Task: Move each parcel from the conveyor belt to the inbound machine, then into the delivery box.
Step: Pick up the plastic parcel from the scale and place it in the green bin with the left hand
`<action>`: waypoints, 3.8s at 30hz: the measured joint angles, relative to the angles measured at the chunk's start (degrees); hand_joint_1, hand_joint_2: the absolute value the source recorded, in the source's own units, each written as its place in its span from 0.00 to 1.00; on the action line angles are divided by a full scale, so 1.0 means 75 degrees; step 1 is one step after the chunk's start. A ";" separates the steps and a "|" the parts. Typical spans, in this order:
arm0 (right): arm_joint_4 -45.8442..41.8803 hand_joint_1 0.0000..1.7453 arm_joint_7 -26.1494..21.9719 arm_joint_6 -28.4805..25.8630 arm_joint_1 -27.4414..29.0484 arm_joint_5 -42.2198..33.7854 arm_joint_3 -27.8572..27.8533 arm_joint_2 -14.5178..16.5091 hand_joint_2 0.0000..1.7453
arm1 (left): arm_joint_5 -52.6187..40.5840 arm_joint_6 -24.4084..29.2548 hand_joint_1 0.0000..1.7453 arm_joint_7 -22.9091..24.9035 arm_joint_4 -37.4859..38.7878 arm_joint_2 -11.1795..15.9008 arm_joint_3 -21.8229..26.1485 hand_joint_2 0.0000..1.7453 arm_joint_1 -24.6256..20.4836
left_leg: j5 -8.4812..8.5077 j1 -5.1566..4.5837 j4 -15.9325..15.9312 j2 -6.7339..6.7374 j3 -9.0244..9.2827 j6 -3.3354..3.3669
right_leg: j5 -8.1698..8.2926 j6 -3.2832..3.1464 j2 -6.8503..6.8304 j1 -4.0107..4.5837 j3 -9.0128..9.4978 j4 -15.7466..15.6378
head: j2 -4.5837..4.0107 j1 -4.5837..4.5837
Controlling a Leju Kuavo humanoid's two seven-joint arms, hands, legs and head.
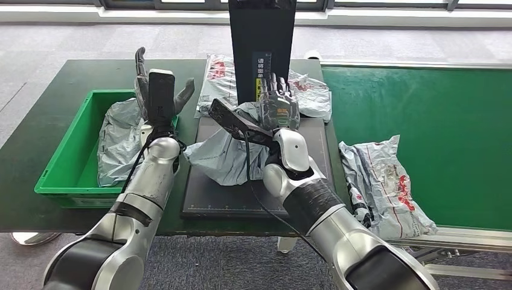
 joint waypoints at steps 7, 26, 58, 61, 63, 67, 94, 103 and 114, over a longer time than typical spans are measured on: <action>-0.1238 0.00 -0.0178 -0.0186 0.0423 -0.0002 -0.0160 0.0059 0.00 | -0.0647 0.0097 0.00 0.0079 0.0193 0.0248 0.0683 1.00 -0.0076 | 0.0000 0.0005 0.0000 -0.0001 0.0000 -0.0001 | -0.0002 -0.0002 -0.0001 0.0004 0.0000 -0.0001 | 0.0000 0.0000; -0.3936 0.00 -0.1158 -0.1151 0.1330 -0.1072 -0.0262 -0.0208 0.50 | -0.5935 0.0104 0.00 0.0702 0.0408 0.0327 0.4101 1.00 -0.0212 | -0.0002 0.0007 0.0000 0.0010 -0.0003 -0.0003 | -0.0004 -0.0006 0.0012 0.0007 -0.0012 -0.0002 | 0.0000 0.0000; -0.2022 0.00 0.0560 0.2088 -0.0523 -0.1888 -0.1889 -0.2410 1.00 | -0.6977 0.0107 0.00 0.1560 0.0476 0.0405 0.4405 1.00 -0.0256 | 0.0002 0.0004 0.0009 -0.0004 -0.0003 0.0000 | 0.0007 -0.0001 -0.0003 0.0006 -0.0001 -0.0002 | 0.0000 0.0000; -0.2178 0.00 -0.0255 0.1519 -0.0461 -0.2144 -0.1889 -0.2467 1.00 | -0.6763 0.0107 0.00 0.1440 0.0520 0.0415 0.4376 1.00 -0.0252 | 0.0002 0.0004 0.0009 0.0000 -0.0003 0.0000 | 0.0007 -0.0001 0.0000 0.0005 -0.0002 -0.0002 | 0.0000 0.0000; -0.2464 0.00 -0.0692 0.1107 -0.0372 -0.2291 -0.1889 -0.2476 1.00 | -0.6599 0.0107 0.00 0.1314 0.0561 0.0437 0.4372 1.00 -0.0243 | 0.0002 0.0004 0.0009 0.0001 -0.0003 0.0000 | 0.0007 -0.0002 0.0001 0.0005 -0.0002 -0.0002 | 0.0000 0.0000; -0.2934 0.00 -0.1046 0.0525 -0.0190 -0.2428 -0.1889 -0.2479 1.00 | -0.6384 0.0107 0.00 0.1158 0.0630 0.0481 0.4372 1.00 -0.0228 | 0.0002 0.0005 0.0009 -0.0001 -0.0003 0.0000 | 0.0007 -0.0002 -0.0001 0.0006 -0.0002 -0.0002 | 0.0000 0.0000; -0.9989 0.00 -0.5991 -0.2774 0.5428 -0.5861 -0.2982 -0.1990 1.00 | -0.2093 -0.3561 0.00 -0.0675 0.0880 0.0479 0.1747 1.00 0.1104 | -0.0024 -0.0003 0.0004 -0.0020 0.0005 0.0014 | -0.0025 -0.0001 -0.0029 -0.0002 0.0013 -0.0011 | 0.0000 -0.0002; -0.9503 0.00 -0.5801 -0.2773 0.5417 -0.6373 -0.3689 -0.2001 1.00 | -0.0739 -0.5101 0.00 0.0109 -0.0262 -0.0462 -0.1506 1.00 0.1477 | -0.0032 -0.0025 0.0008 -0.0038 0.0000 0.0030 | -0.0022 0.0012 -0.0040 -0.0023 0.0023 -0.0019 | 0.0000 0.0000; -0.8883 0.00 -0.5533 -0.2771 0.5103 -0.5688 -0.3754 -0.1934 1.00 | 0.0686 -0.6008 0.00 0.0678 -0.1963 -0.0607 -0.4229 1.00 0.1975 | -0.0031 -0.0016 0.0004 -0.0033 0.0001 0.0029 | -0.0026 0.0014 -0.0035 -0.0015 0.0020 -0.0017 | 0.0000 0.0000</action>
